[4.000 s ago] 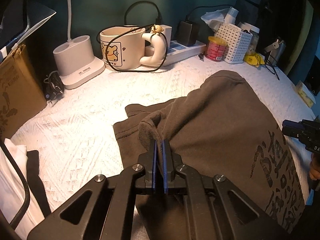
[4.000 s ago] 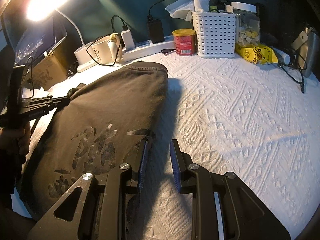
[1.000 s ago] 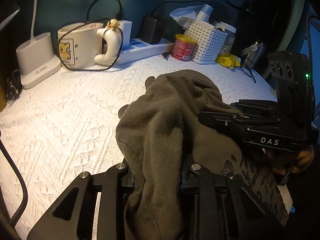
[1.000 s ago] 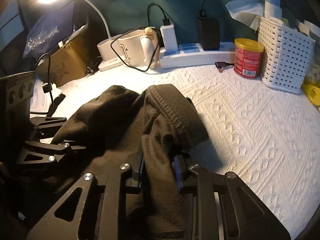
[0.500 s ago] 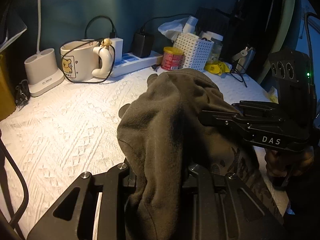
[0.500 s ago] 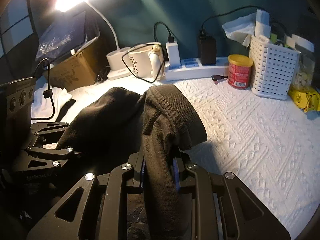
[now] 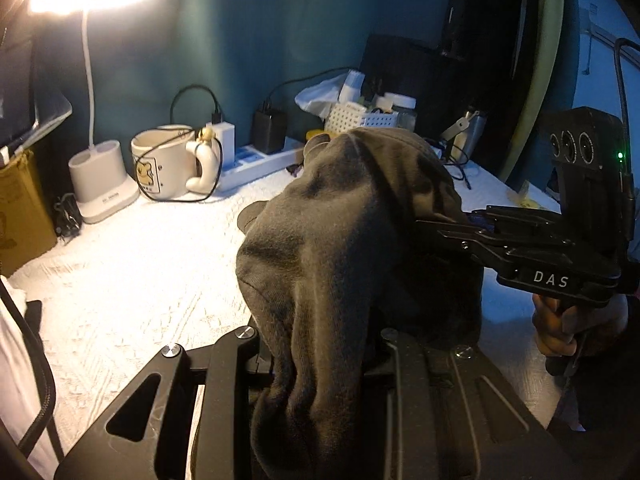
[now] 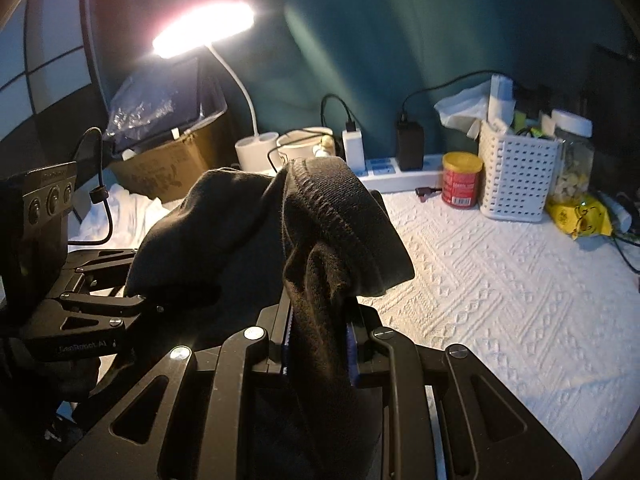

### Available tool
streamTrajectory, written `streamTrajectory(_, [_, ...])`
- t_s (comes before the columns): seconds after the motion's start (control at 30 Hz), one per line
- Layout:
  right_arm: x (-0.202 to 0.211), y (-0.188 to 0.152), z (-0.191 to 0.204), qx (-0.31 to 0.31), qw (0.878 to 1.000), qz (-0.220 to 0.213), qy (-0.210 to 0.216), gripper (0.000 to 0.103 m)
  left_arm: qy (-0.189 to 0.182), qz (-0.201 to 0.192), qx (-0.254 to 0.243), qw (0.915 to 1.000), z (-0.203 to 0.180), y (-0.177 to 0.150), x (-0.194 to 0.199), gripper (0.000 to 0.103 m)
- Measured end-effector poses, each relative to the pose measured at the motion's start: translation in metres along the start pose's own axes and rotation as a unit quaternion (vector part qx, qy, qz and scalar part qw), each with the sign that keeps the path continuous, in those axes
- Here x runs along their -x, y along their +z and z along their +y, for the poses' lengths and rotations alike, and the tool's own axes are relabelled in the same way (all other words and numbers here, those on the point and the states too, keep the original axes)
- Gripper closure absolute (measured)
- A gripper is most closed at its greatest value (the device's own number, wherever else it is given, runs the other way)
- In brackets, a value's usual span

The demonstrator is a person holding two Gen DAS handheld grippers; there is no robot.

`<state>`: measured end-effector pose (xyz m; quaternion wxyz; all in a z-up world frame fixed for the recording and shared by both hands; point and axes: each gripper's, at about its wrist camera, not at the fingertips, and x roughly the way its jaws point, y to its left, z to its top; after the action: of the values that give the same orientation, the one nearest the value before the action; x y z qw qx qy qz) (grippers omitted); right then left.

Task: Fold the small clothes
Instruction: 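Lift the gripped shirt end up with both grippers held together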

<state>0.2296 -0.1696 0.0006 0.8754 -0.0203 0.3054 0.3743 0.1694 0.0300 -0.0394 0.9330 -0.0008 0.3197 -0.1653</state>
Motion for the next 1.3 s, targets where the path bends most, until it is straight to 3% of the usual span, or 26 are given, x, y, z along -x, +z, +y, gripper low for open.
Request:
streamTrajectory(0.47, [0.054,-0.010,0.027,0.015,0.999,-0.043,-0.015,0.083,-0.001,-0.043,-0.025,0.9987,-0.023,-0.009,0.044,0.079])
streamTrajectory(0.8, [0.095,-0.013,0.053,0.036,0.996,-0.083,-0.023,0.084,0.019,-0.072,-0.036,0.9965,-0.038,-0.016,0.076,0.080])
streamTrajectory(1.3, [0.158,0.008,0.112,0.101,0.981,-0.164,-0.016,0.086,0.035,-0.160,-0.020,0.9862,-0.045,-0.015,0.150,0.081])
